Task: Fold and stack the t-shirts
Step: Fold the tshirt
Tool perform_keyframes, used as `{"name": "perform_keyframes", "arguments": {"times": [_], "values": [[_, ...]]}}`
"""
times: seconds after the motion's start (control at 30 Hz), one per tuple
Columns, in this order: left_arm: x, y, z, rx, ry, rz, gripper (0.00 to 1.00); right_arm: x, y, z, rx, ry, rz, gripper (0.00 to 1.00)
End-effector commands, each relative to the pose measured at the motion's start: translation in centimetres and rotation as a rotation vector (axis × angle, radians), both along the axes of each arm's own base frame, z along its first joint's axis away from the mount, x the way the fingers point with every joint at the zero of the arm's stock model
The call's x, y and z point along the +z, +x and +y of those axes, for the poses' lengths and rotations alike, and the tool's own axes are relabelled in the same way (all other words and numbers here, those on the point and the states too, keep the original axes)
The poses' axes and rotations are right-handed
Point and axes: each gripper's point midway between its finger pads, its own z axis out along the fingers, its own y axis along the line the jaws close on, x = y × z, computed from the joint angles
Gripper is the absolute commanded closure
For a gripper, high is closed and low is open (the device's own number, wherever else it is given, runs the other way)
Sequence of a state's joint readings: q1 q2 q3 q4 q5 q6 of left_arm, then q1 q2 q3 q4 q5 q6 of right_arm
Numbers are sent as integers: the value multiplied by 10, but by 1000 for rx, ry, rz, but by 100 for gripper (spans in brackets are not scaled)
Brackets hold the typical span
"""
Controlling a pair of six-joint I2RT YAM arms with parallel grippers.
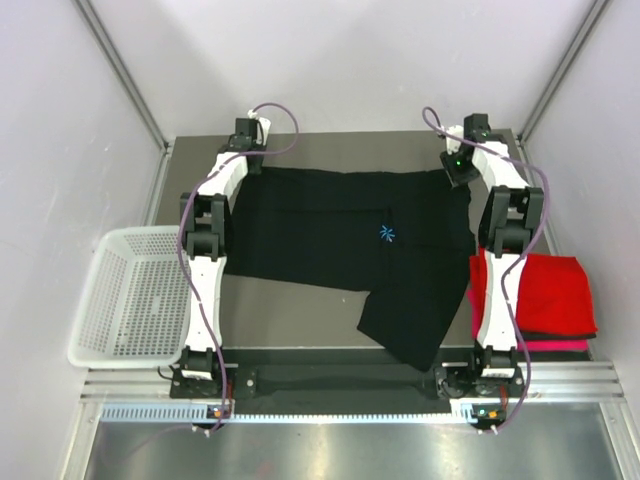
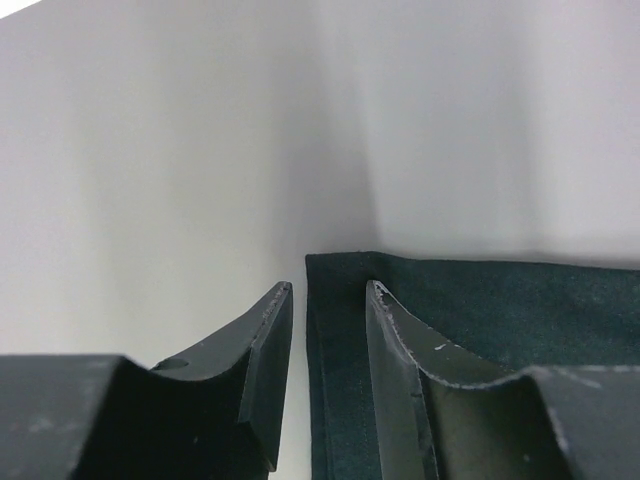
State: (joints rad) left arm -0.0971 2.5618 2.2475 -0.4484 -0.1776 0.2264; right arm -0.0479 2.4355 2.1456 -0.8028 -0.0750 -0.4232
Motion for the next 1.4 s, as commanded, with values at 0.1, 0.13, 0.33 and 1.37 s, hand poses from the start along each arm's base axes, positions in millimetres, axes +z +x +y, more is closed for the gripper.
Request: {"name": "perform_keyframes", "arguments": {"times": [0.1, 0.13, 0.33, 1.37], "values": [[-29, -11, 28, 104, 14, 62, 61, -24, 31, -20, -26, -136, -44, 62], [-25, -10, 27, 108, 6, 52, 62, -22, 32, -18, -19, -132, -49, 62], [45, -6, 14, 93, -96, -119, 48, 43, 33, -5, -29, -29, -217, 59], [31, 3, 11, 107, -561, -25, 51, 78, 40, -38, -150, 216, -263, 50]]}}
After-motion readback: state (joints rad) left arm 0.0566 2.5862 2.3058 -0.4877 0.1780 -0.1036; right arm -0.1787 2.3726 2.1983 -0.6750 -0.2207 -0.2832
